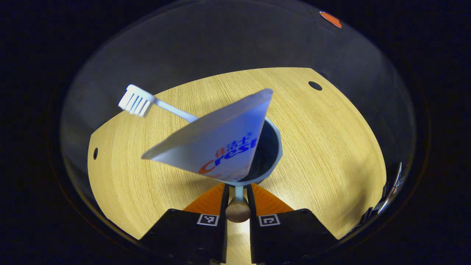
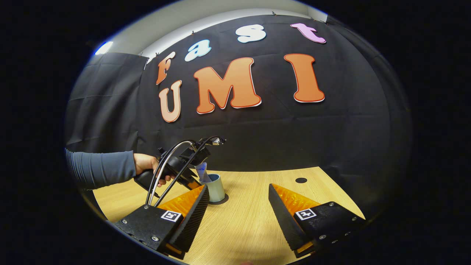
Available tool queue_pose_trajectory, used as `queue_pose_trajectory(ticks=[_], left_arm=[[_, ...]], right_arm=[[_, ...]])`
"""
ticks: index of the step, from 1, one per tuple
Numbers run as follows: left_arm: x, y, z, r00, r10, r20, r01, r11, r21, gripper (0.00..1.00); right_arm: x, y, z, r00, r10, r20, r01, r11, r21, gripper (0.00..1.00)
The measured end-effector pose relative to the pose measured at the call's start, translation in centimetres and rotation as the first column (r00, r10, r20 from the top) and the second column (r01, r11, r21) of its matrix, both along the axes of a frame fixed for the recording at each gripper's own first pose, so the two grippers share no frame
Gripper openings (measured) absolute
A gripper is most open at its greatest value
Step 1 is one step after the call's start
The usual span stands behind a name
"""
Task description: Put the toothbrush and toothpaste on the desktop into the cup, then pick up the cup and place it on the coaster on the desktop.
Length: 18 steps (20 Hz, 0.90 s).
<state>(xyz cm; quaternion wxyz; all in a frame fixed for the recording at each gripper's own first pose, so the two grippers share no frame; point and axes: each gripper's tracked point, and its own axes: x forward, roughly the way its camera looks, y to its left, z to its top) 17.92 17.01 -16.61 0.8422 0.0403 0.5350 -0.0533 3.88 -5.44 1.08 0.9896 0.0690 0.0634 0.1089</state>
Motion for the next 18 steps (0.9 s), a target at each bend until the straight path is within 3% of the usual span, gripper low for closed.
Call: queue_pose_trajectory(ticks=[1,3,4,6,7,8,9,10,11,13,18], left_arm=[[0.1,0.0,0.5,1.000,-0.006,0.020,0.006,1.000,0.001,0.25],[-0.9,0.1,1.6,0.998,-0.013,0.061,0.013,1.000,0.006,0.52],[-1.2,0.3,2.3,0.996,-0.021,0.091,0.020,1.000,0.015,0.70],[-1.3,1.2,4.6,0.982,-0.029,0.189,0.017,0.998,0.063,0.88],[-1.9,1.4,5.6,0.974,-0.023,0.225,0.008,0.998,0.065,0.80],[-2.4,1.3,6.7,0.965,-0.018,0.261,0.006,0.999,0.050,0.91],[-2.9,1.5,7.2,0.954,-0.008,0.299,-0.003,0.999,0.035,0.92],[-3.5,1.8,8.3,0.939,-0.004,0.344,-0.008,0.999,0.033,1.00],[-4.1,2.2,9.4,0.920,-0.004,0.393,-0.014,0.999,0.044,0.95],[-4.9,3.8,12.5,0.860,-0.007,0.511,-0.044,0.995,0.089,1.00],[-8.8,5.4,17.7,0.721,0.015,0.693,-0.118,0.988,0.101,1.00]], right_arm=[[0.0,0.1,0.1,1.000,0.000,0.001,0.000,1.000,0.001,0.97],[0.1,0.2,0.2,1.000,-0.003,0.002,0.003,1.000,0.000,0.96],[0.2,0.3,0.2,1.000,-0.006,0.002,0.006,1.000,0.001,0.96],[0.4,0.5,0.6,1.000,-0.018,0.010,0.018,1.000,0.008,0.96],[0.5,0.7,0.9,1.000,-0.023,0.019,0.023,1.000,0.012,0.96],[0.6,0.8,1.2,0.999,-0.031,0.025,0.031,0.999,0.014,0.96],[0.8,1.0,1.3,0.999,-0.038,0.031,0.038,0.999,0.013,0.96],[0.9,1.2,1.6,0.998,-0.046,0.036,0.045,0.999,0.012,0.96],[1.0,1.5,2.0,0.998,-0.047,0.045,0.047,0.999,0.013,0.96],[1.0,2.6,3.0,0.996,-0.039,0.074,0.038,0.999,0.014,0.96],[0.9,4.9,5.4,0.988,-0.037,0.151,0.040,0.999,-0.010,0.96]])
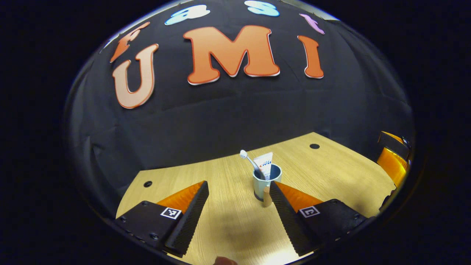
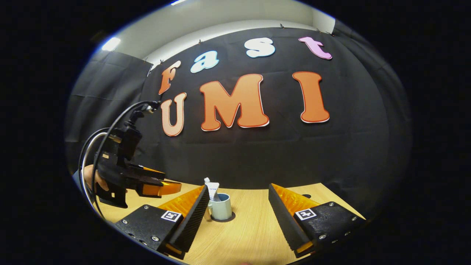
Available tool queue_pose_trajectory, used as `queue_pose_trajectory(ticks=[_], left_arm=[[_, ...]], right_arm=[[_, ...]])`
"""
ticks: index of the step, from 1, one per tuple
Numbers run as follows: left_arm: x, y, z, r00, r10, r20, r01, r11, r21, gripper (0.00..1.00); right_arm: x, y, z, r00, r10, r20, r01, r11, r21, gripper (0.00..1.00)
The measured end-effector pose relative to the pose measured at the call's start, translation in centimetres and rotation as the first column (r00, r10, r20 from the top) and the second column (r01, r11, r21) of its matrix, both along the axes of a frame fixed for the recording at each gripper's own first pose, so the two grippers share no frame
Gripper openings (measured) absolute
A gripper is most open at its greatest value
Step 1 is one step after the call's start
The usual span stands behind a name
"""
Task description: Put the toothbrush and toothpaste on the desktop into the cup, then pick up the cup and place it on the coaster on the desktop.
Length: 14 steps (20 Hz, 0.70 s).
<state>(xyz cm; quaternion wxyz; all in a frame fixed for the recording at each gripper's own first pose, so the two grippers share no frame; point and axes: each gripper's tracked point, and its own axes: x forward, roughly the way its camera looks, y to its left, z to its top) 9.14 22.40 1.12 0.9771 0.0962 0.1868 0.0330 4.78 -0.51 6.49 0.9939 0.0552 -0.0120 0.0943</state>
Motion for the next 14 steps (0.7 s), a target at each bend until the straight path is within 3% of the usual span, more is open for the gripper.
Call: queue_pose_trajectory(ticks=[5,10,14], left_arm=[[-4.6,1.9,3.6,0.974,0.069,0.216,-0.073,0.997,0.009,0.99],[-8.0,3.5,6.6,0.903,0.105,0.417,-0.107,0.994,-0.017,0.99],[-8.7,2.9,6.2,0.887,0.099,0.451,-0.097,0.995,-0.026,1.00]], right_arm=[[-0.5,3.4,1.7,0.998,0.033,0.054,-0.030,0.998,-0.049,0.96],[-0.1,5.0,1.6,0.997,0.033,0.072,-0.027,0.996,-0.083,0.96],[0.1,5.8,1.2,0.997,0.043,0.061,-0.038,0.996,-0.085,0.96]])
